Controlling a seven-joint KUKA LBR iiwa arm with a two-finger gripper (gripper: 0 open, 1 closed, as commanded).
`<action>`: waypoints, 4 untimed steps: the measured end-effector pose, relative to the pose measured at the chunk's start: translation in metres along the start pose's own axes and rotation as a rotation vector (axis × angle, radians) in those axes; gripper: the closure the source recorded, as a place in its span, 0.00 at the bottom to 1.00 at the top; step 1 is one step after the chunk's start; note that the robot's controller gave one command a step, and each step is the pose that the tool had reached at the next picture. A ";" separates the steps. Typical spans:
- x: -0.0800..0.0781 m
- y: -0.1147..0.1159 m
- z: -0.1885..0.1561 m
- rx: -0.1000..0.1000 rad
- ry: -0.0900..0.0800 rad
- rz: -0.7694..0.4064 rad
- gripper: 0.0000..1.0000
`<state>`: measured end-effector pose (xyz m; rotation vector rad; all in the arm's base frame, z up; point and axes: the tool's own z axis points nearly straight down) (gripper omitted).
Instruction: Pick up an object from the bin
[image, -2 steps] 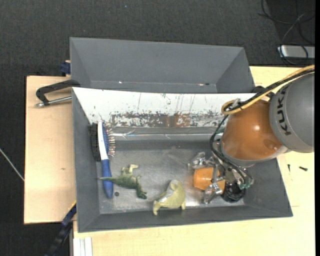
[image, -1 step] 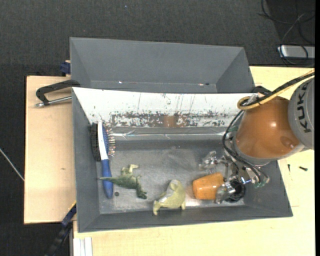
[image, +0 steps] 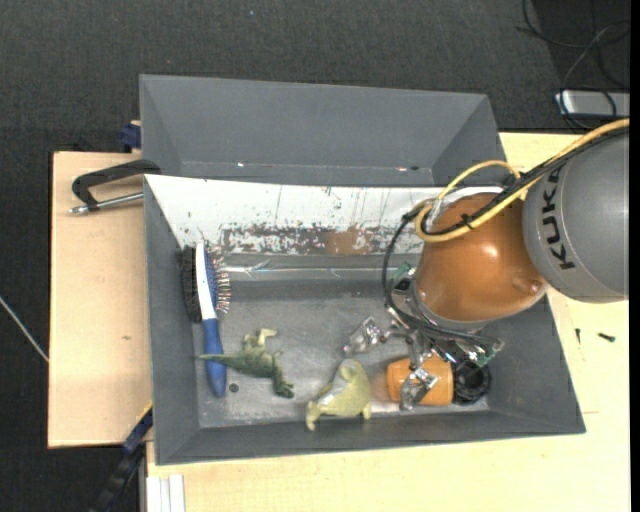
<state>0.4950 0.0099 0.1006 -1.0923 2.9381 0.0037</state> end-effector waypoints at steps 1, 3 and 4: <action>-0.046 0.055 0.029 0.001 0.004 -0.316 0.00; -0.074 0.087 0.028 0.002 -0.003 -0.377 1.00; -0.078 0.086 -0.058 0.005 -0.005 -0.375 1.00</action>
Offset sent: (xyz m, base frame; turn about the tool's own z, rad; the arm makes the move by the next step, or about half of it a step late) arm -0.0026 0.0714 -0.0306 -0.3172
